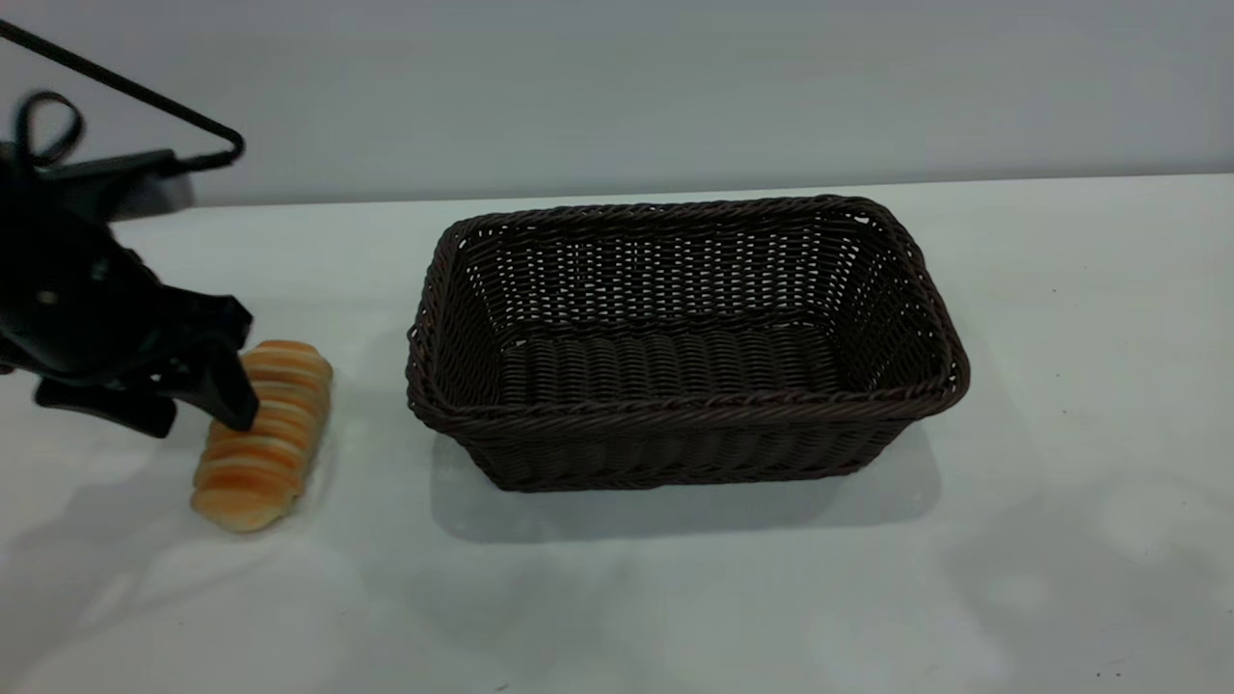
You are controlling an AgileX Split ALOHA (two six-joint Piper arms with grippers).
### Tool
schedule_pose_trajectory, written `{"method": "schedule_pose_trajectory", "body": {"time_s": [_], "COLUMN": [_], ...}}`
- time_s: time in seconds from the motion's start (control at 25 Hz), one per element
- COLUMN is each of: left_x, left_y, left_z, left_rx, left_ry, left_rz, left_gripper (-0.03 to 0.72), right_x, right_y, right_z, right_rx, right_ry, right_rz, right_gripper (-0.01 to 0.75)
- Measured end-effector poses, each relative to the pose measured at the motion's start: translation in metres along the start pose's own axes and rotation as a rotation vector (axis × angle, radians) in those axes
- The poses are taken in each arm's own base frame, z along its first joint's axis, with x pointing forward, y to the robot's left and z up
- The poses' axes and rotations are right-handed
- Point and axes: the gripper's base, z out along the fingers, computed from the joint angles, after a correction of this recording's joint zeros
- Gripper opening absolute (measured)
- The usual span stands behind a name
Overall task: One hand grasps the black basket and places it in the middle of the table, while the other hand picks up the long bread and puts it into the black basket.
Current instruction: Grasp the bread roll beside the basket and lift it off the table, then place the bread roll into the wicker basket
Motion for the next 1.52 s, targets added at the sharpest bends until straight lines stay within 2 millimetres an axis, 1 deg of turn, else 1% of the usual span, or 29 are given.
{"method": "schedule_pose_trajectory", "body": {"time_s": [0.12,0.2,0.24,0.32,0.36,0.4,0.44,0.52,0.6,0.64,0.68,0.72,0.76,0.8,0.92,1.0,1.04,1.12,1.16,1.2,1.28,1.32,1.4,1.48,1.52], "left_x": [-0.01,-0.014,-0.016,-0.019,-0.02,-0.02,-0.02,-0.02,-0.021,-0.022,-0.024,-0.026,-0.03,-0.034,-0.052,-0.061,-0.064,-0.065,-0.064,-0.061,-0.053,-0.048,-0.038,-0.027,-0.023], "left_y": [0.001,-0.004,-0.006,-0.008,-0.008,-0.008,-0.008,-0.008,-0.009,-0.009,-0.011,-0.013,-0.016,-0.02,-0.037,-0.056,-0.068,-0.094,-0.11,-0.123,-0.152,-0.165,-0.185,-0.196,-0.2], "left_z": [0.022,0.038,0.043,0.052,0.054,0.056,0.056,0.056,0.054,0.051,0.046,0.04,0.029,0.017,-0.034,-0.064,-0.074,-0.082,-0.082,-0.078,-0.064,-0.053,-0.029,-0.002,0.008], "left_rx": [-0.009,-0.001,0.005,0.012,0.014,0.016,0.016,0.014,0.018,0.021,0.026,0.034,0.043,0.054,0.094,0.132,0.149,0.182,0.2,0.212,0.232,0.238,0.229,0.208,0.197], "left_ry": [-0.002,0.016,0.025,0.038,0.041,0.046,0.047,0.047,0.045,0.043,0.038,0.034,0.021,0.005,-0.094,-0.155,-0.18,-0.205,-0.21,-0.209,-0.211,-0.205,-0.206,-0.193,-0.198], "left_rz": [0.004,0.016,0.023,0.03,0.03,0.03,0.031,0.036,0.038,0.04,0.043,0.048,0.055,0.062,0.093,0.13,0.156,0.211,0.24,0.261,0.305,0.324,0.356,0.381,0.39], "left_gripper": [0.579,0.579,0.579,0.569,0.551,0.527,0.483,0.359,0.201,0.149,0.13,0.127,0.127,0.127,0.126,0.126,0.125,0.125,0.125,0.125,0.122,0.121,0.12,0.12,0.123], "right_x": [0.041,0.068,0.08,0.104,0.117,0.129,0.141,0.163,0.184,0.194,0.202,0.21,0.216,0.219,0.226,0.231,0.232,0.233,0.234,0.234,0.234,0.234,0.234,0.234,0.234], "right_y": [0.015,0.021,0.024,0.027,0.028,0.028,0.028,0.026,0.025,0.025,0.025,0.024,0.025,0.026,0.027,0.026,0.025,0.024,0.024,0.023,0.023,0.023,0.023,0.023,0.023], "right_z": [-0.02,-0.027,-0.033,-0.037,-0.038,-0.041,-0.04,-0.04,-0.035,-0.032,-0.03,-0.026,-0.025,-0.026,-0.031,-0.03,-0.031,-0.031,-0.031,-0.031,-0.031,-0.031,-0.031,-0.031,-0.031], "right_rx": [0.005,0.017,0.03,0.066,0.091,0.119,0.142,0.198,0.232,0.243,0.251,0.252,0.255,0.262,0.289,0.309,0.321,0.334,0.338,0.341,0.342,0.342,0.342,0.342,0.342], "right_ry": [-0.031,-0.042,-0.057,-0.063,-0.064,-0.069,-0.061,-0.062,-0.054,-0.051,-0.058,-0.056,-0.068,-0.099,-0.193,-0.205,-0.213,-0.219,-0.219,-0.219,-0.219,-0.22,-0.22,-0.22,-0.22], "right_rz": [-0.014,-0.013,-0.011,-0.007,-0.007,-0.007,-0.003,-0.002,-0.005,-0.009,-0.011,-0.01,-0.01,-0.006,0.008,0.023,0.026,0.043,0.05,0.055,0.058,0.059,0.061,0.061,0.061], "right_gripper": [0.483,0.483,0.483,0.483,0.483,0.483,0.483,0.483,0.483,0.483,0.483,0.483,0.483,0.483,0.483,0.483,0.483,0.483,0.483,0.483,0.483,0.483,0.483,0.483,0.483]}}
